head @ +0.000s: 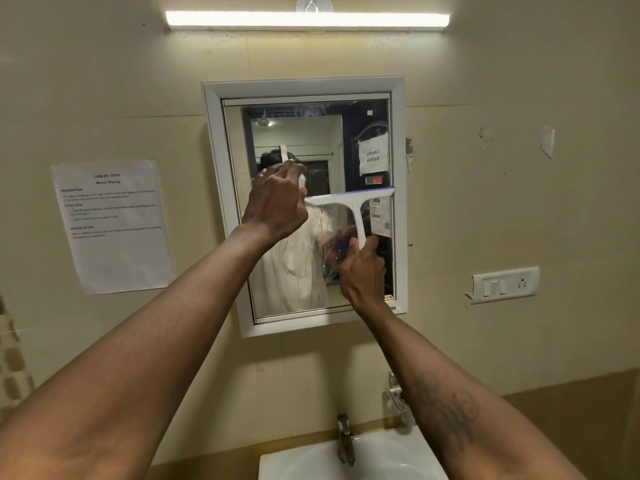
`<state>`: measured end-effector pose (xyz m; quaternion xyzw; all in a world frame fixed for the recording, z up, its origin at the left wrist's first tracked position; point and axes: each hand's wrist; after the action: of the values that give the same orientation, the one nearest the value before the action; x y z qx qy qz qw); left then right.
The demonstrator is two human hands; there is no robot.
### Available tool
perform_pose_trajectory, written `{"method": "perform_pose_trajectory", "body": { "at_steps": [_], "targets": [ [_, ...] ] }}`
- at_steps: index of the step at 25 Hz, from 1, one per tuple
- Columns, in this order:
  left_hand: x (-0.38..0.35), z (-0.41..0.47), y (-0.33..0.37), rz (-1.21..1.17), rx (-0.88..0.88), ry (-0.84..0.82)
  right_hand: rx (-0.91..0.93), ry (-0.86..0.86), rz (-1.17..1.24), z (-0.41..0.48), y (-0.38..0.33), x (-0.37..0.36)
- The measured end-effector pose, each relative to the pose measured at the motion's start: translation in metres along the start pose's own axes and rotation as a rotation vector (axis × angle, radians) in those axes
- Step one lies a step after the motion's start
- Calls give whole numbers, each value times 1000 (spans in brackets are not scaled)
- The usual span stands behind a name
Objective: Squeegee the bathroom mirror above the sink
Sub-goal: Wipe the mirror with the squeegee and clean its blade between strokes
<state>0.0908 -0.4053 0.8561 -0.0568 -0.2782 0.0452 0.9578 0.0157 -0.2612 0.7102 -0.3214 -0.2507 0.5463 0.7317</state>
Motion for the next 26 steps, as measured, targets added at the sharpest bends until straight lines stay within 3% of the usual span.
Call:
{"method": "perform_pose_trajectory", "body": {
  "at_steps": [6, 15, 26],
  "targets": [
    [7, -14, -2, 15, 5, 3, 48, 25, 38, -14, -3, 12],
    [13, -32, -37, 57, 93, 25, 238, 22, 170, 11, -73, -34],
    [9, -55, -102, 99, 157, 11, 196, -3, 66, -6, -81, -106]
  ]
}}
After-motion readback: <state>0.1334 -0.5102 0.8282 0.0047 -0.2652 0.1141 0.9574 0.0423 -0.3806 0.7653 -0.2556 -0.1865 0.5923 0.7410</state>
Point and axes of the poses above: each hand's wrist, its own z-axis towards the middle knuckle, its own x-axis out of the back of the hand, y = z × x, and after that the axes turned 14 degrees about z, right-handed
